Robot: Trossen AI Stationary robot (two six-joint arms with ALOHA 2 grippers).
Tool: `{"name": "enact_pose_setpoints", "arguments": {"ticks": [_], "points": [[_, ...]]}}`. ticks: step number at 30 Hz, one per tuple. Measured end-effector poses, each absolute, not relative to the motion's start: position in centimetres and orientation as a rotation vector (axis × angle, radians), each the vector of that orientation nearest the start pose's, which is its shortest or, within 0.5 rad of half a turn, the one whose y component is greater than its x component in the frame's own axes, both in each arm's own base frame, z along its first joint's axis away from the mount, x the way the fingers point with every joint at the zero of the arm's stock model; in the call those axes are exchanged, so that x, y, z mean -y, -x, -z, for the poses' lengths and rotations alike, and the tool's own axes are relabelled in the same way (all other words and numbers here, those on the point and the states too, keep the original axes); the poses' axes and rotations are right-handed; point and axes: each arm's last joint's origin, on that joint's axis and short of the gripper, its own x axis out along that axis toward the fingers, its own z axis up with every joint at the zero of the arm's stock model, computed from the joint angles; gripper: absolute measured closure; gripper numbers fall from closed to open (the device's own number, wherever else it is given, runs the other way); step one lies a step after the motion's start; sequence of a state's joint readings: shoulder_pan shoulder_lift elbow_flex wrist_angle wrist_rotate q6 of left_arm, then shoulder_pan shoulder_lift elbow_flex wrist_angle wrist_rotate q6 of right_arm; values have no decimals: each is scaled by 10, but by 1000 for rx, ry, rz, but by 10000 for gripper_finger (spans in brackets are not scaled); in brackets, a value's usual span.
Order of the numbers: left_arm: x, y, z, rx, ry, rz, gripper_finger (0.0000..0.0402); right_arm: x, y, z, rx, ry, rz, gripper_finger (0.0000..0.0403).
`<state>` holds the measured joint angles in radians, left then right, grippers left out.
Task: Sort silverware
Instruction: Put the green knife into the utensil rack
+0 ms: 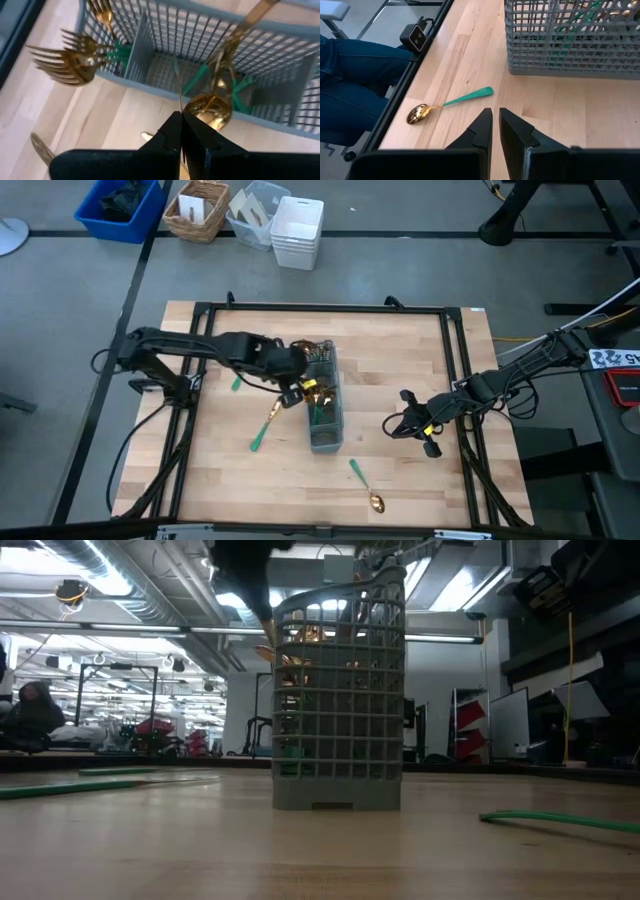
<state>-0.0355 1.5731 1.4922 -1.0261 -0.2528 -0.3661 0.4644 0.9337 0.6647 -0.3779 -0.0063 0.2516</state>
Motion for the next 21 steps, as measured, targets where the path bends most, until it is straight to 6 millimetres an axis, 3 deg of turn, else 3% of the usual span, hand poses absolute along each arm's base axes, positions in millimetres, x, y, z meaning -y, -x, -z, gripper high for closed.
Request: {"name": "enact_pose_setpoints", "arguments": {"ticks": [6,11,21], "points": [[-1,-331,-304,-1069,168,-413,401,-86,-172,-250,-687,-90,-370,366],[-1,-338,-306,-995,158,-388,396,-86,-172,-250,-687,-90,-370,366],[-1,-337,-307,-995,158,-382,331,-86,-171,-249,-704,-86,-367,366]]}}
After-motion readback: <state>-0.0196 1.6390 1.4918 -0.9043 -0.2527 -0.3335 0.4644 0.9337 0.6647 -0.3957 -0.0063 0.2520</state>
